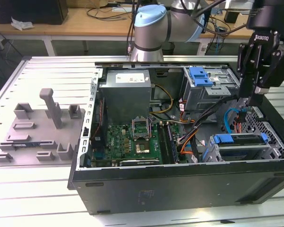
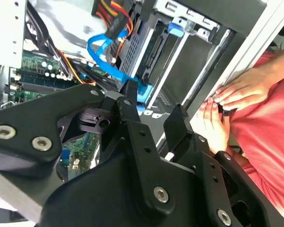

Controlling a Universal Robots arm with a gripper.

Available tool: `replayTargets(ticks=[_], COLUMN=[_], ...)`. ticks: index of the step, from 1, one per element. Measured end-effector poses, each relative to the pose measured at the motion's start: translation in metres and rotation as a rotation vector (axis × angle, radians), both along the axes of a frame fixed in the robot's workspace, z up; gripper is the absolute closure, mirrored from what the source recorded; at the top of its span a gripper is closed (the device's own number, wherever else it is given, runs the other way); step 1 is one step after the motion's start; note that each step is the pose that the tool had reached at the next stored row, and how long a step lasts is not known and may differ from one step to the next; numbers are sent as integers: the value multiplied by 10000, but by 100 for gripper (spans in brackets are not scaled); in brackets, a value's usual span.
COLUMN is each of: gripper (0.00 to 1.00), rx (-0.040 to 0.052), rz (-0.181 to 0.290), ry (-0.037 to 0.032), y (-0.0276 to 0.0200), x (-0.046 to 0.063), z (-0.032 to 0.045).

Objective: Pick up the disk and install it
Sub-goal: 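Insert the first disk wire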

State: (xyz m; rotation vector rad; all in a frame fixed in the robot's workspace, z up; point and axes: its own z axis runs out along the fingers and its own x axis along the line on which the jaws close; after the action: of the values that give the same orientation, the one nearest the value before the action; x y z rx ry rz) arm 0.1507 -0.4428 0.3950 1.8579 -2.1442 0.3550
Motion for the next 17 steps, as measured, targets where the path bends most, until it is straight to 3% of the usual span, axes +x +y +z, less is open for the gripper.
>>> replayTargets(ticks=[7,17], gripper=[50,50], rx=[-14,-15], rz=[-316,-824], ry=[1,1], y=[63,171], x=[201,323], z=[-28,-47])
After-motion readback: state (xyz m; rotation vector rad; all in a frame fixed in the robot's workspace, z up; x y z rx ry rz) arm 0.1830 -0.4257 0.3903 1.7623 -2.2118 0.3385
